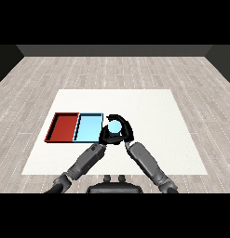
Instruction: Pick the blue can and put it in the blue box
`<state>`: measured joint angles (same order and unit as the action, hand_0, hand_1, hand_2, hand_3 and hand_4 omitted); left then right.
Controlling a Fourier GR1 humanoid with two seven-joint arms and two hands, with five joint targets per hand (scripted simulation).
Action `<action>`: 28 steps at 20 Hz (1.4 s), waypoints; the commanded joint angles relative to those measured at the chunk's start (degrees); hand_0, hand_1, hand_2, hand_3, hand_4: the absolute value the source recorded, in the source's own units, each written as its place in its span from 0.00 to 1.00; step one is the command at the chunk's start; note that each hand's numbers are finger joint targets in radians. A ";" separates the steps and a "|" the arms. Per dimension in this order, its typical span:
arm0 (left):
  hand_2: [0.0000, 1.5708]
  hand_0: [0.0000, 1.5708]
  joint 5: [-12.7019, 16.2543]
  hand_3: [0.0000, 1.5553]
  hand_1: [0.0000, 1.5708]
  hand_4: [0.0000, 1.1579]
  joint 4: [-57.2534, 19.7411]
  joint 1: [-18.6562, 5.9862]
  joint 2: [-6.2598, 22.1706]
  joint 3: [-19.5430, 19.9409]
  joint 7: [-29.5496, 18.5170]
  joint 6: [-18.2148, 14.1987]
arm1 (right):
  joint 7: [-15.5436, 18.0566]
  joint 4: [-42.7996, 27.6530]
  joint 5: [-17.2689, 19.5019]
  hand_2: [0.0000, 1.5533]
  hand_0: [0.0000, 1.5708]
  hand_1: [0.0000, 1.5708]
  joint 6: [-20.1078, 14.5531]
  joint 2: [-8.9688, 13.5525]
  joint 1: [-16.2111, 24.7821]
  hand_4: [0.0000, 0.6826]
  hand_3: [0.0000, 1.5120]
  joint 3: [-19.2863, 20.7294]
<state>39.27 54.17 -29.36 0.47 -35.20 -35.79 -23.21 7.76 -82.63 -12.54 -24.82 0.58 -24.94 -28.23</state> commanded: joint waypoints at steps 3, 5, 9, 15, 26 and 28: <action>1.00 1.00 -0.33 0.99 1.00 0.97 -4.94 -2.29 -0.44 3.80 -0.92 5.36 | 1.19 2.05 1.37 0.00 0.00 0.00 1.89 -0.56 0.42 0.00 0.00 0.25; 1.00 1.00 -0.52 0.98 1.00 0.98 -2.73 -0.16 -0.44 1.64 -2.59 2.95 | -4.50 -1.94 2.22 0.00 0.00 0.00 4.73 0.80 -0.43 0.00 0.00 4.79; 1.00 1.00 -2.97 0.98 1.00 0.98 -4.64 -2.90 -0.34 4.24 -1.00 1.73 | 0.01 -2.50 1.53 0.00 0.00 0.00 3.40 -0.55 2.29 0.00 0.00 5.10; 1.00 1.00 -4.82 0.99 1.00 1.00 -1.54 -1.23 0.19 4.08 1.32 -1.94 | 3.54 -7.39 -2.03 0.00 0.00 0.00 9.15 2.10 6.98 0.00 0.00 11.91; 1.00 1.00 -7.42 0.98 1.00 1.00 -4.17 -5.79 12.12 10.98 7.49 -3.68 | 5.63 -16.55 -13.66 0.00 0.00 0.00 14.65 7.13 19.24 0.00 0.00 24.11; 1.00 1.00 -9.08 0.97 1.00 0.99 -8.29 -6.58 14.00 11.42 8.50 -3.15 | 7.70 -15.81 -10.38 0.00 0.00 0.00 11.90 3.23 20.21 0.00 0.00 20.30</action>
<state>31.92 49.41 -33.87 11.63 -25.81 -29.89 -26.08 14.03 -98.05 -23.21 -12.80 5.18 -7.17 -7.59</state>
